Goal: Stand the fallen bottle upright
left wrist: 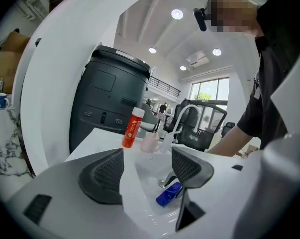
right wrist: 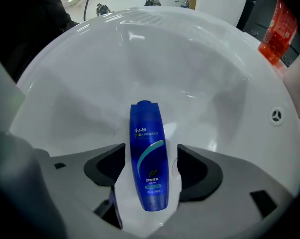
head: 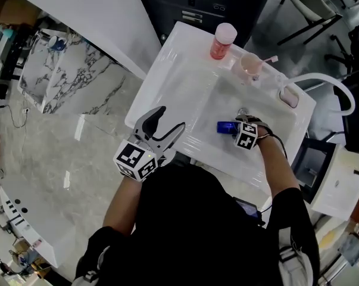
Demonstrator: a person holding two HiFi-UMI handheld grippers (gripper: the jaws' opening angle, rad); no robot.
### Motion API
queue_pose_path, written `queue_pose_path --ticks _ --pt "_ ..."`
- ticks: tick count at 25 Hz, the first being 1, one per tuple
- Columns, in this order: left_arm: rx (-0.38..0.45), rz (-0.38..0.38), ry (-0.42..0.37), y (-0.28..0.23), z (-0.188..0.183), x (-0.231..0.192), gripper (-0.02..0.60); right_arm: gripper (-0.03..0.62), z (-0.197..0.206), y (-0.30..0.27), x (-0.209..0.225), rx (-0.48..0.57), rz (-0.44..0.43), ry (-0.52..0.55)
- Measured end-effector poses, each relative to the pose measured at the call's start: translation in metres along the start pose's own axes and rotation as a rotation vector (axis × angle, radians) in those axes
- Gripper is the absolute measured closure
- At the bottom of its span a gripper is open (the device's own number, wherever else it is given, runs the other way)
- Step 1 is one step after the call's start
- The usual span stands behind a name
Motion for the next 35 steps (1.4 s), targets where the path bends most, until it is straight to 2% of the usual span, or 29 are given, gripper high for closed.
queue_pose_path --ticks 8,12,18,26,31,35 --pt "-0.038 0.015 0.012 0.002 0.004 -0.017 0.264 0.273 -0.005 -0.012 0.002 -0.034 -0.044 0.018" --pt "-0.050 0.039 0.023 -0.003 0.006 -0.023 0.264 0.273 -0.005 -0.017 -0.002 -0.060 -0.072 0.066" --pt "-0.070 0.075 0.038 -0.010 0.010 -0.028 0.264 0.273 -0.007 -0.024 -0.005 -0.061 -0.079 0.063" --pt "-0.083 0.086 0.054 -0.011 0.016 -0.036 0.264 0.269 -0.007 -0.029 0.000 -0.071 -0.163 0.050" --pt "-0.092 0.085 0.063 -0.007 0.020 -0.037 0.264 0.270 -0.007 -0.027 -0.001 -0.076 -0.161 0.046" --pt "-0.095 0.088 0.068 -0.008 0.024 -0.036 0.264 0.301 -0.009 -0.027 -0.004 -0.066 -0.148 0.048"
Point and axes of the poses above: the fingertips, and each gripper's own axes: y backward along the fingers, x to its right, z out of its underside, the point moved 7 cm from there along y, backward along the fingers, and after that the axes turned 12 degrees about z, right-handed, at the moved point
